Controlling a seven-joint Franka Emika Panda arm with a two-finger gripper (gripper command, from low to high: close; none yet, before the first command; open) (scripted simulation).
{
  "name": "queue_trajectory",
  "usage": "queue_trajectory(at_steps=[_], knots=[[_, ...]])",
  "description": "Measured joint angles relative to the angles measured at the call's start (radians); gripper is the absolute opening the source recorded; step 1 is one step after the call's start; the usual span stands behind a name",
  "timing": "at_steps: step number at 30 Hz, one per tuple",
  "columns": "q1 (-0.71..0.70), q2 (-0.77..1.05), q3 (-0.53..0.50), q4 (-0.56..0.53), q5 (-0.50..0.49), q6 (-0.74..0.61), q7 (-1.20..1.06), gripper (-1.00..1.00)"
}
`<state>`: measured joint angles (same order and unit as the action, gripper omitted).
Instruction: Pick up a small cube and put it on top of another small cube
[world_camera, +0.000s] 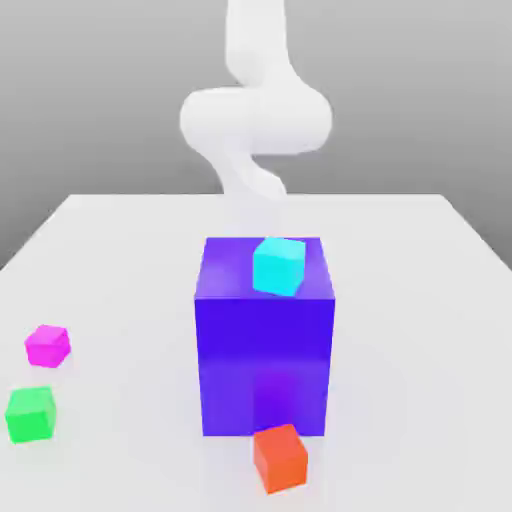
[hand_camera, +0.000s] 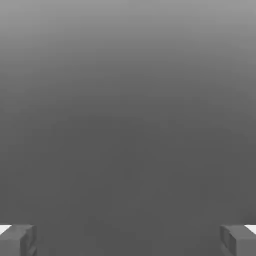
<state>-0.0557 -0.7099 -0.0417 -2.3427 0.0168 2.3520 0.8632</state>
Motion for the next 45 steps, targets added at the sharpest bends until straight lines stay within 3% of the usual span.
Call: queue_trajectory(at_steps=[22, 29, 30, 37, 42, 45], knots=[[-0.505, 0.803, -0.359, -0.371, 0.135, 0.465, 0.565, 0.00], [-0.672, 1.027, -0.158, -0.334, 0.354, 0.627, 0.420, 0.00], [-0.695, 1.047, -0.131, -0.329, 0.369, 0.643, 0.408, -1.00], [-0.697, 1.048, -0.129, -0.329, 0.369, 0.645, 0.409, -1.00], [-0.598, 0.909, -0.264, -0.364, 0.211, 0.543, 0.529, -1.00], [-0.575, 0.832, -0.292, -0.369, 0.114, 0.475, 0.574, -1.00]])
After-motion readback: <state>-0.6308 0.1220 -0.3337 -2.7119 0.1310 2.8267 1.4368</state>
